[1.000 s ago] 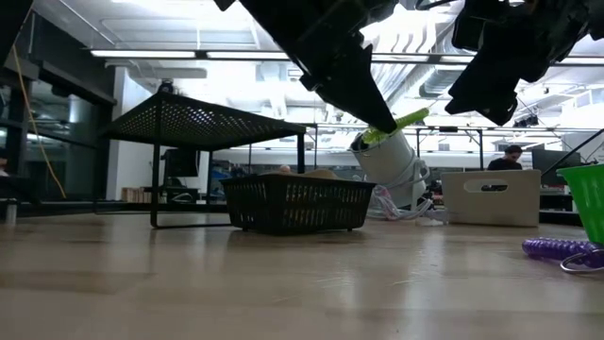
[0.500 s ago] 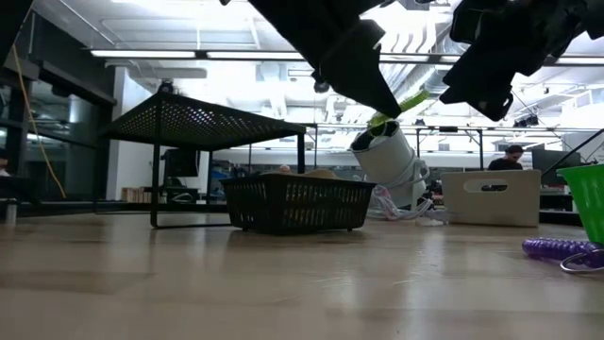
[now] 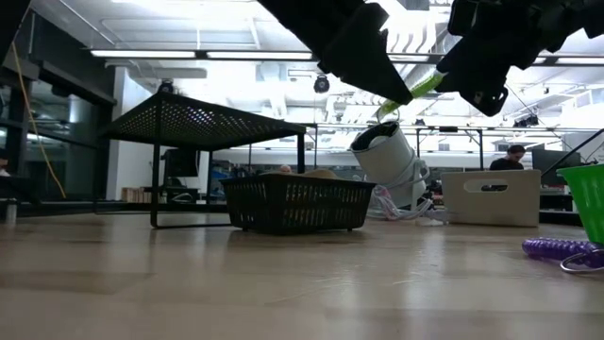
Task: Pick & Place Office Desk Supplies
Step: Put the green spring keychain into the white bin
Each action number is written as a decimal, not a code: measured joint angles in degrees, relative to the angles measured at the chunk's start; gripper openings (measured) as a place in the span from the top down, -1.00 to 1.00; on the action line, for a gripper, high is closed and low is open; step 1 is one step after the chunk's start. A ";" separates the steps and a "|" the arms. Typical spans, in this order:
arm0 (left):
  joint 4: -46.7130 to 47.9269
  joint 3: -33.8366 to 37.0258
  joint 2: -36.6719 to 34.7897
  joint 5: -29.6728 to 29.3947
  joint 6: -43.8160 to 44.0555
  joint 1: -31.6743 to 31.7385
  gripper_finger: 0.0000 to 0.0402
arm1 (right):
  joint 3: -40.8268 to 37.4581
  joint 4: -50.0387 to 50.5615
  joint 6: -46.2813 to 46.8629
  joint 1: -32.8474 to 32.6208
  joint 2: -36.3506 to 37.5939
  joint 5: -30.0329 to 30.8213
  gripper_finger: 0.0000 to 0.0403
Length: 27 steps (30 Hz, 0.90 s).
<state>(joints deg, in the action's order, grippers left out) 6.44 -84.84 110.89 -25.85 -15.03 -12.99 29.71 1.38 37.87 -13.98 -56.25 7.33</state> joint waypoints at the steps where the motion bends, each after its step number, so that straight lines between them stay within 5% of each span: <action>1: -0.26 0.00 0.00 0.00 -0.01 -0.02 0.88 | 0.00 0.01 -0.10 -0.02 0.00 0.00 0.47; 27: -4.00 0.04 -0.02 -2.27 -3.36 0.13 0.88 | 0.00 -3.07 -0.38 -0.01 0.00 3.53 0.47</action>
<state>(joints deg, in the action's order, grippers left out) 2.43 -84.79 110.87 -28.12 -18.40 -12.87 29.71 -1.69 37.49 -13.99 -56.25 10.87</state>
